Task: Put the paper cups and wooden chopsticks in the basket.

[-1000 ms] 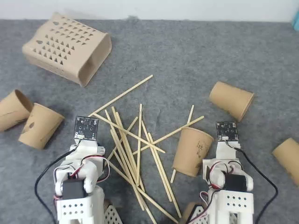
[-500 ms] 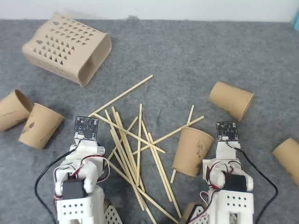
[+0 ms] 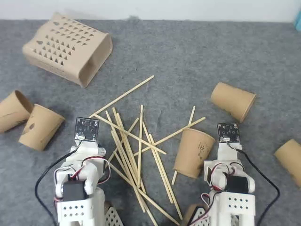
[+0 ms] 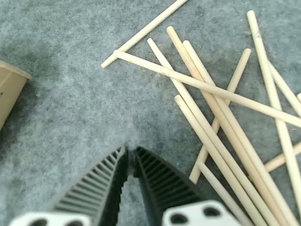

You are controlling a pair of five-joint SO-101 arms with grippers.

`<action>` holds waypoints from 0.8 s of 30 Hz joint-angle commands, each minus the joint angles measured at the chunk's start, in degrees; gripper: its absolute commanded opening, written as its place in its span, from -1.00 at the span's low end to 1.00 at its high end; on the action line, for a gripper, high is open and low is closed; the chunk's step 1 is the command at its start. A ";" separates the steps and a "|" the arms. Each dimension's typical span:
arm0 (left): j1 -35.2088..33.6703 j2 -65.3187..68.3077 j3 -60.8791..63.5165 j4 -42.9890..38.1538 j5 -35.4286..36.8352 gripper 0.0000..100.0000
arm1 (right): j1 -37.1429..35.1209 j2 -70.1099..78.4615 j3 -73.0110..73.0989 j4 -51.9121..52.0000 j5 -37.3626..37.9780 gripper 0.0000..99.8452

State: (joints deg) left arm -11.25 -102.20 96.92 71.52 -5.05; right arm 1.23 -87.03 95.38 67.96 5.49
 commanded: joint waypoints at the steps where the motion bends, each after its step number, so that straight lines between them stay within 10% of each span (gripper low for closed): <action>1: 0.26 -0.53 -0.13 0.00 -0.26 -0.97 | 0.57 0.22 -2.46 1.19 0.62 -0.98; 24: -1.67 -0.53 -3.38 -8.97 -0.44 -0.97 | -0.13 0.22 -8.35 1.36 0.70 -0.98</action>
State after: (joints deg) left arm -11.25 -102.20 96.92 65.36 -5.05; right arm 0.00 -86.59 92.22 68.92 5.67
